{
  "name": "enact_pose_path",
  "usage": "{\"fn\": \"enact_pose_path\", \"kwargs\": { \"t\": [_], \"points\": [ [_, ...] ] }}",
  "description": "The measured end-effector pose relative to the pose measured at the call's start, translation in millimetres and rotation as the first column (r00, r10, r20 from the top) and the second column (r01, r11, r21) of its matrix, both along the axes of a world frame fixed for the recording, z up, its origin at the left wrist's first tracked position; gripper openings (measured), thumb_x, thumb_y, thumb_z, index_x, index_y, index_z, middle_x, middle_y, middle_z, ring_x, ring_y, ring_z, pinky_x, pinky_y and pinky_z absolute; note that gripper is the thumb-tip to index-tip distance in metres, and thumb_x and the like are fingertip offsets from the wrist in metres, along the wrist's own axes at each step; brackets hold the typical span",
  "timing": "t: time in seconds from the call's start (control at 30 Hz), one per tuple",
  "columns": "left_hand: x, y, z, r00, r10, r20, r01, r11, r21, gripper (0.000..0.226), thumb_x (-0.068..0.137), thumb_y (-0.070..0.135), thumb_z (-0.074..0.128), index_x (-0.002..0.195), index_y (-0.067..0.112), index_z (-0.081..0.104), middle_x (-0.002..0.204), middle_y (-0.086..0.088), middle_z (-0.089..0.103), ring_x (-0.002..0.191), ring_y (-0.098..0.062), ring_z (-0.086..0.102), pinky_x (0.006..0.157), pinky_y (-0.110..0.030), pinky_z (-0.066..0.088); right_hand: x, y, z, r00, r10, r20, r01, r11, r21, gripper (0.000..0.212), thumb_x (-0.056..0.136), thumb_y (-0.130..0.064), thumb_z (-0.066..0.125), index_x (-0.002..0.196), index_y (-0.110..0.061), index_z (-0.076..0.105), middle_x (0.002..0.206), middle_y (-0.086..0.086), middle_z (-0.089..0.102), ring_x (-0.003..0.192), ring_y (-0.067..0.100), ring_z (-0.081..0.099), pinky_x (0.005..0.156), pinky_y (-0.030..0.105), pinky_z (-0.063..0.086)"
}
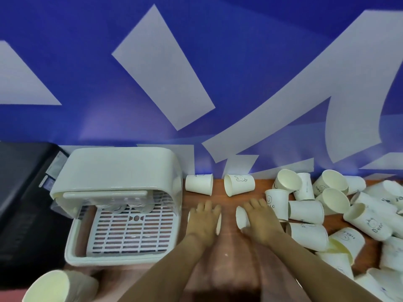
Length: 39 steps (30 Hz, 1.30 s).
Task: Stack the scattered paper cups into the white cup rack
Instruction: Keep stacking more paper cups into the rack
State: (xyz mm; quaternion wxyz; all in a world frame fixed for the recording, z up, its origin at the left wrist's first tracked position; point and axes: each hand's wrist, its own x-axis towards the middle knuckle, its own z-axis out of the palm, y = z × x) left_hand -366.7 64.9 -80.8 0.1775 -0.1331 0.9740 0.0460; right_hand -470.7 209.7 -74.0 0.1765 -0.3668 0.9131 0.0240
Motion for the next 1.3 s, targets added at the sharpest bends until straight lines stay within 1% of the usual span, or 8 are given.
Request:
{"fn": "enact_pose_path", "kwargs": {
  "t": [0.1,0.2,0.3,0.37,0.5,0.8,1.0,1.3],
  "points": [
    [14,13,9,0.998,0.004,-0.06,0.003,0.993,0.118,0.065,0.083,0.037,0.064,0.136,0.02,0.031,0.131,-0.005,0.04,0.117,-0.027,0.044,0.095,-0.04,0.038,11,7,9,0.999,-0.025,0.028,0.025,1.0,0.011,0.06,0.078,-0.052,0.063,0.127,-0.025,0.042,0.129,-0.006,0.047,0.117,0.018,0.039,0.093,0.03,0.035],
    [32,20,25,0.991,0.046,-0.126,-0.013,0.969,0.248,0.076,0.078,0.045,0.069,0.139,0.022,0.029,0.13,-0.002,0.041,0.116,-0.026,0.046,0.093,-0.039,0.041,25,14,24,0.993,-0.103,0.052,0.104,0.994,-0.017,0.056,0.075,-0.056,0.064,0.116,-0.025,0.042,0.123,-0.008,0.053,0.112,0.017,0.042,0.078,0.029,0.033],
    [54,18,43,0.98,0.089,-0.176,-0.029,0.947,0.319,0.081,0.078,0.046,0.069,0.142,0.024,0.025,0.131,-0.003,0.038,0.117,-0.026,0.046,0.092,-0.037,0.042,43,19,37,0.986,-0.149,0.077,0.155,0.986,-0.066,0.063,0.071,-0.057,0.067,0.12,-0.026,0.041,0.122,-0.01,0.053,0.11,0.016,0.047,0.072,0.029,0.033],
    [71,11,54,0.973,0.116,-0.197,-0.043,0.94,0.34,0.074,0.078,0.046,0.068,0.137,0.023,0.031,0.128,-0.003,0.038,0.114,-0.026,0.049,0.088,-0.036,0.044,56,21,42,0.985,-0.136,0.103,0.146,0.984,-0.103,0.075,0.068,-0.057,0.07,0.13,-0.028,0.038,0.129,-0.008,0.051,0.114,0.016,0.049,0.08,0.029,0.043],
    [107,-13,72,0.958,0.167,-0.234,-0.086,0.943,0.321,0.069,0.076,0.05,0.069,0.129,0.02,0.037,0.126,-0.002,0.039,0.109,-0.024,0.052,0.083,-0.037,0.049,84,17,60,0.986,-0.112,0.125,0.129,0.982,-0.139,0.093,0.07,-0.052,0.071,0.147,-0.03,0.023,0.141,-0.006,0.039,0.125,0.018,0.044,0.095,0.03,0.044],
    [186,-86,102,0.911,0.321,-0.259,-0.231,0.917,0.324,0.077,0.076,0.045,0.066,0.141,0.032,0.027,0.133,0.0,0.037,0.119,-0.024,0.048,0.09,-0.037,0.047,151,-51,91,0.992,0.021,0.127,0.02,0.95,-0.31,0.065,0.073,-0.05,0.069,0.129,-0.037,0.04,0.125,-0.012,0.046,0.114,0.014,0.05,0.084,0.031,0.047],
    [222,-137,108,0.869,0.417,-0.268,-0.356,0.901,0.249,0.069,0.078,0.055,0.061,0.135,0.028,0.032,0.134,0.0,0.04,0.121,-0.025,0.047,0.09,-0.039,0.047,195,-112,100,0.992,0.069,0.102,-0.029,0.936,-0.35,0.078,0.074,-0.057,0.066,0.14,-0.032,0.033,0.139,-0.009,0.041,0.126,0.015,0.044,0.092,0.03,0.043],
    [231,-180,94,0.89,0.419,-0.181,-0.384,0.901,0.2,0.072,0.079,0.039,0.066,0.138,0.031,0.027,0.132,-0.004,0.041,0.115,-0.028,0.049,0.086,-0.039,0.049,222,-167,78,0.975,-0.035,0.219,0.112,0.929,-0.353,0.079,0.076,-0.055,0.064,0.143,-0.037,0.025,0.142,-0.008,0.041,0.128,0.015,0.043,0.097,0.033,0.043]
  ]
}}
